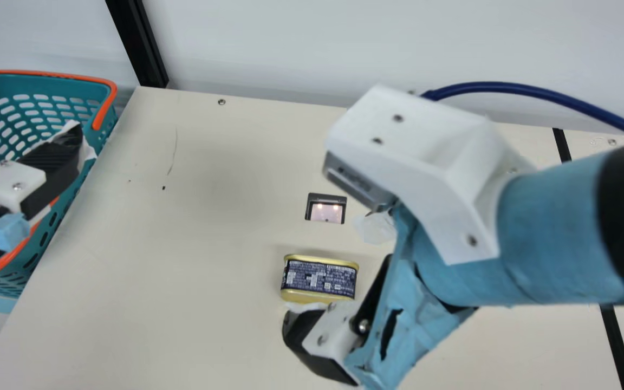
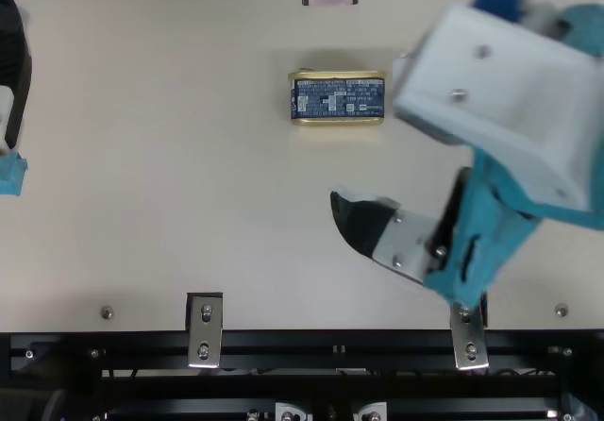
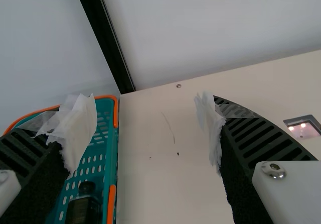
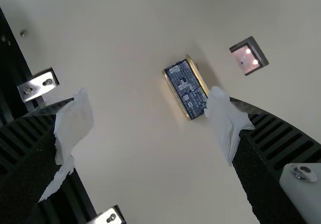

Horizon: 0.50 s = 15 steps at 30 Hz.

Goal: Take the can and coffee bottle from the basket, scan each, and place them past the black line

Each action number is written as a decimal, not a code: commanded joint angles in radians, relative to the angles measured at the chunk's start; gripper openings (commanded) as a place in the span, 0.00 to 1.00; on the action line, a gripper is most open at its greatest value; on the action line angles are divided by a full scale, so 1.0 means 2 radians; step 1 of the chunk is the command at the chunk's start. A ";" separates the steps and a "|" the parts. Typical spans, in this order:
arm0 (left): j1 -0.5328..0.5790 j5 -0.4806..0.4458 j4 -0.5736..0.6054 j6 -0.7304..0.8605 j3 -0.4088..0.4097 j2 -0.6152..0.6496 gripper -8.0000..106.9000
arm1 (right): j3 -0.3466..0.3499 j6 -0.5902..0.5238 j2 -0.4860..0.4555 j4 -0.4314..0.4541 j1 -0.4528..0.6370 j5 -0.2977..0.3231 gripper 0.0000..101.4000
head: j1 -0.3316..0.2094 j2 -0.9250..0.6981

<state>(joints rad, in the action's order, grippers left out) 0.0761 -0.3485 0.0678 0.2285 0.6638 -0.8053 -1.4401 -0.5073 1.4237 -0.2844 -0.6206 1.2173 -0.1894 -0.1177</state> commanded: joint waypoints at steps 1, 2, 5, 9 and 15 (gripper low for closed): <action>0.000 0.000 0.000 0.000 0.000 0.000 0.85 | 0.000 -0.028 0.017 0.007 -0.004 0.001 1.00 | -0.001 0.000; 0.000 0.000 0.000 0.000 0.000 0.000 0.85 | 0.000 -0.036 0.024 0.010 -0.007 0.001 1.00 | -0.001 0.000; 0.000 0.000 0.000 0.000 0.000 0.000 0.85 | 0.000 -0.055 0.045 0.021 -0.017 0.001 1.00 | -0.001 0.000; 0.000 0.000 0.000 0.000 0.000 0.000 0.85 | -0.004 -0.078 0.073 0.042 -0.034 0.001 1.00 | -0.001 0.000; 0.000 0.000 0.000 0.000 0.000 0.000 0.85 | -0.024 -0.101 0.115 0.075 -0.054 0.001 1.00 | -0.001 0.000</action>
<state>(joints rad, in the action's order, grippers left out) 0.0761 -0.3485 0.0678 0.2285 0.6638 -0.8053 -1.4800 -0.7012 1.6340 -0.1526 -0.7255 1.2176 -0.1894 -0.1177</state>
